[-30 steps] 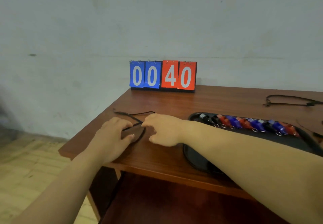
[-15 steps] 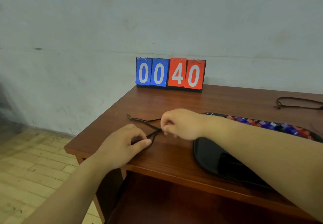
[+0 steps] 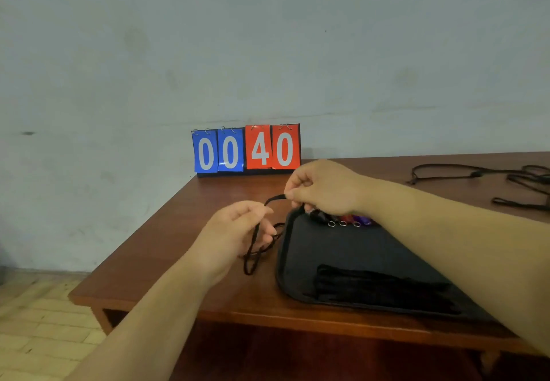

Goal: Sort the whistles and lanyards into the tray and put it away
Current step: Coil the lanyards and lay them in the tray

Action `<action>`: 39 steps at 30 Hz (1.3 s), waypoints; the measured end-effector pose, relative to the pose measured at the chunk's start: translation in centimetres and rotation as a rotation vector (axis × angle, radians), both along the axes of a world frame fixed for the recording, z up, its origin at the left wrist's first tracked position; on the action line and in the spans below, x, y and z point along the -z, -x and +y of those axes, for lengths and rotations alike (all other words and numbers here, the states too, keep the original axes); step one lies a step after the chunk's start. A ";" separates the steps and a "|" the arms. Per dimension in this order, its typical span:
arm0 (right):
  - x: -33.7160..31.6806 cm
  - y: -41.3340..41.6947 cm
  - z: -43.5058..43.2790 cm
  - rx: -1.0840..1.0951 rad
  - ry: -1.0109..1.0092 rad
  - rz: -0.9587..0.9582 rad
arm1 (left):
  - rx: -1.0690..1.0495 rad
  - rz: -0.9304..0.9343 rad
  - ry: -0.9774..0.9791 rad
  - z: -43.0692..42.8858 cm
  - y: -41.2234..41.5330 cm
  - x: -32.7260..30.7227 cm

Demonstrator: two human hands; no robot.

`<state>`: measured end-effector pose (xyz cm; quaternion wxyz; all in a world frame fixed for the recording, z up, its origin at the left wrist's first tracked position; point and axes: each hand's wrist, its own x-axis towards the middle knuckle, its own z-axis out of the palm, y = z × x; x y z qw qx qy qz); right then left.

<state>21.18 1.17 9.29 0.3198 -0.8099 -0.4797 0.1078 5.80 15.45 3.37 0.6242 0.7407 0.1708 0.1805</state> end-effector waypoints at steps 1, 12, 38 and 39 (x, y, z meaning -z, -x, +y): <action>-0.4 -0.2 -0.9 0.017 -0.016 0.020 | 0.011 -0.014 -0.064 -0.4 -0.3 -0.4; -2.9 -3.7 -10.9 0.100 -0.109 0.145 | -0.278 -0.261 0.018 -1.5 -4.8 -4.9; -5.7 -4.6 -15.0 0.161 -0.191 0.074 | -0.258 0.032 -0.403 -6.5 -7.7 -5.1; -6.1 -4.3 -14.8 0.148 -0.181 0.069 | -0.207 0.007 -0.410 -7.2 -7.8 -5.3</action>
